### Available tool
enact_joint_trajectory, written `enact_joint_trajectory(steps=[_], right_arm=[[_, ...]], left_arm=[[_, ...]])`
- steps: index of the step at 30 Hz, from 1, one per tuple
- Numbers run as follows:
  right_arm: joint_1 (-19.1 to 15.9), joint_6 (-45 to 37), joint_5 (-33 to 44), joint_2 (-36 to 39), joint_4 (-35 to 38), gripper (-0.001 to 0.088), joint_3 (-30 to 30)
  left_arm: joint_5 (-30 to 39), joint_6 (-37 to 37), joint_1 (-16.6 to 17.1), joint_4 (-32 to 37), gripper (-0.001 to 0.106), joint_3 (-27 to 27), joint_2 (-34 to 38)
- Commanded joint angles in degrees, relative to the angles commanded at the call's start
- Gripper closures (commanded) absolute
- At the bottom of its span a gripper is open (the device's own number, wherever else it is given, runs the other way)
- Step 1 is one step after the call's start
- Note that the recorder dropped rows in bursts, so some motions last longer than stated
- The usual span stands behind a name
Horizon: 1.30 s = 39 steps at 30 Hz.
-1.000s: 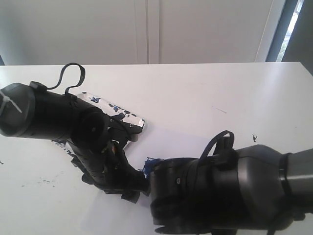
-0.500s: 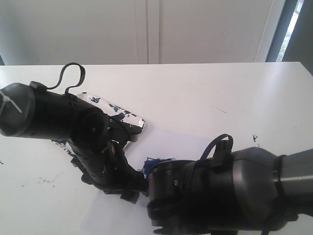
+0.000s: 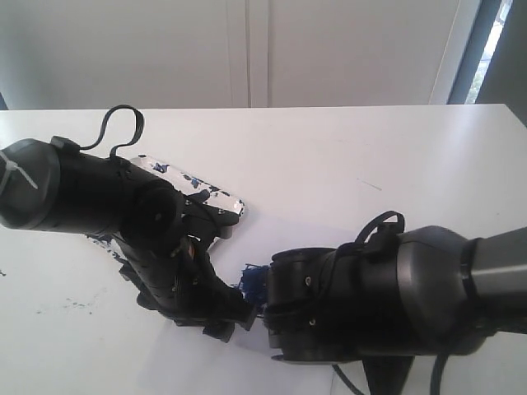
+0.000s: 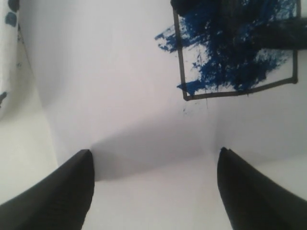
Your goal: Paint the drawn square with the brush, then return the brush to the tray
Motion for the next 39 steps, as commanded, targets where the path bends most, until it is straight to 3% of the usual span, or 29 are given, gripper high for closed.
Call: enact_joint_trajectory(steps=[7, 17, 25, 31, 39], right_arm=[[0.6, 0.0, 0.0, -0.5, 3.4, 0.0868, -0.2], [5.0, -0.3, 0.0, -1.0, 4.9, 0.0868, -0.2], [4.9, -0.3, 0.0, -1.0, 0.6, 0.0868, 0.9], [1.0, 2.7, 0.0, -1.0, -1.4, 0.0868, 2.5], [0.5, 6.7, 0.0, -1.1, -2.8, 0.0868, 2.4]], left_arm=[[-0.2, 0.0, 0.0, 0.0, 0.030, 0.0, 0.0], [-0.5, 0.0, 0.0, 0.0, 0.030, 0.0, 0.0], [0.1, 0.0, 0.0, 0.0, 0.030, 0.0, 0.0], [0.1, 0.0, 0.0, 0.0, 0.030, 0.0, 0.0], [0.0, 0.0, 0.0, 0.0, 0.030, 0.0, 0.0]])
